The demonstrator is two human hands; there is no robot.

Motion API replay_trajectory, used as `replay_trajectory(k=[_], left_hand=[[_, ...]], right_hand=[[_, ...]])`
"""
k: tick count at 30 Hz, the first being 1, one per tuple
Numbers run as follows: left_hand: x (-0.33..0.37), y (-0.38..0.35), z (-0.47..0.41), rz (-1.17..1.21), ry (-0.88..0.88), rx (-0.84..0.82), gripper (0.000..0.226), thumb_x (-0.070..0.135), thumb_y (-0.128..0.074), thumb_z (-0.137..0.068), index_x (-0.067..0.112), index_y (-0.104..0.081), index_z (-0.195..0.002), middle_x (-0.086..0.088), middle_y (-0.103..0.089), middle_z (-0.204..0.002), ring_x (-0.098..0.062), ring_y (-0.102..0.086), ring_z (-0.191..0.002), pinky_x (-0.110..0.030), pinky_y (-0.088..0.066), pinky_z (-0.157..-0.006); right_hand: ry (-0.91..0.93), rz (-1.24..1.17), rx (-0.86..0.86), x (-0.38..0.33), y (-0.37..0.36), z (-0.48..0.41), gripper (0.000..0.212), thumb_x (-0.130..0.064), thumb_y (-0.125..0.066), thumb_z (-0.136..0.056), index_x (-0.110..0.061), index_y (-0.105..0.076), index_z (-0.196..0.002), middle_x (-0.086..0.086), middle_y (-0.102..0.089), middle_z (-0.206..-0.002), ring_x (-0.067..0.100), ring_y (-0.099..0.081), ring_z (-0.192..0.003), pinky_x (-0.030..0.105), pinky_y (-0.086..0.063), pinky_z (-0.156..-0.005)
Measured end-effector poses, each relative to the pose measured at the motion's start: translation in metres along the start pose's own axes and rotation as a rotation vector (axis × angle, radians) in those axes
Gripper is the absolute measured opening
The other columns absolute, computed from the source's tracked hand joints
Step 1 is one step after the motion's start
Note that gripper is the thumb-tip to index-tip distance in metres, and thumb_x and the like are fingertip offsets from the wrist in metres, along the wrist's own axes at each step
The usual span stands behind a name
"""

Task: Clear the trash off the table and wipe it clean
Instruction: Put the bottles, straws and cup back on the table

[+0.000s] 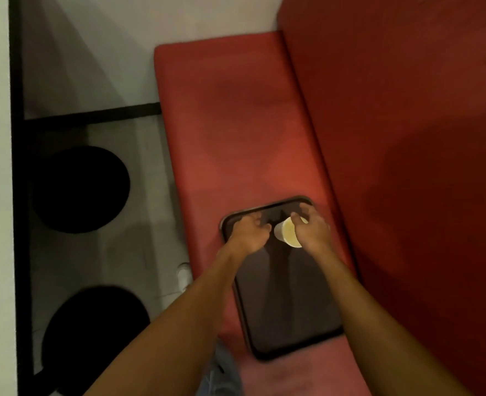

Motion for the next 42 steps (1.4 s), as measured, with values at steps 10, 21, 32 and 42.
replay_trajectory(k=[10,21,32,42], left_hand=[[0.001,-0.021,-0.015,0.055,0.009,-0.068,0.046,0.028,-0.072,-0.097,0.018,-0.064,-0.141,-0.006,-0.074,-0.127,-0.023,-0.069,-0.118,-0.046,-0.056,-0.105],[0.0,-0.009,-0.011,0.123,-0.001,0.06,0.031,0.019,-0.073,-0.093,0.018,-0.075,-0.124,0.001,-0.077,-0.117,-0.019,-0.072,-0.11,-0.04,-0.056,-0.104],[0.017,0.066,0.047,0.125,-0.142,0.117,0.041,0.009,-0.083,-0.082,0.023,-0.069,-0.119,0.009,-0.073,-0.107,-0.006,-0.068,-0.096,-0.016,-0.053,-0.08],[0.015,0.162,0.155,0.124,-0.417,0.374,0.076,0.024,-0.097,-0.061,0.029,-0.059,-0.127,0.005,-0.065,-0.129,-0.008,-0.066,-0.111,-0.033,-0.058,-0.096]], right_hand=[[-0.05,-0.023,0.081,0.007,0.012,-0.013,0.026,-0.021,-0.063,-0.102,-0.013,-0.076,-0.123,0.008,-0.075,-0.123,0.026,-0.065,-0.121,0.022,-0.042,-0.096],[-0.046,-0.143,0.035,-0.002,-0.003,-0.012,0.018,-0.02,-0.069,-0.098,-0.015,-0.082,-0.11,0.002,-0.078,-0.111,0.013,-0.067,-0.099,0.032,-0.055,-0.095],[-0.01,-0.295,-0.067,-0.077,-0.008,0.025,0.012,-0.028,-0.072,-0.092,-0.035,-0.082,-0.093,-0.005,-0.079,-0.106,0.02,-0.075,-0.099,0.049,-0.063,-0.088],[0.226,-0.404,-0.174,-0.196,-0.023,0.121,0.008,-0.018,-0.074,-0.094,-0.023,-0.08,-0.097,-0.002,-0.078,-0.106,0.022,-0.073,-0.104,0.047,-0.06,-0.096]])
Point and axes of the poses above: each hand's wrist, its own z-axis away from the middle knuckle, its own y-axis out of the back of the hand, x = y × z, the point moved 2 cm from there along -z, towards the middle knuckle
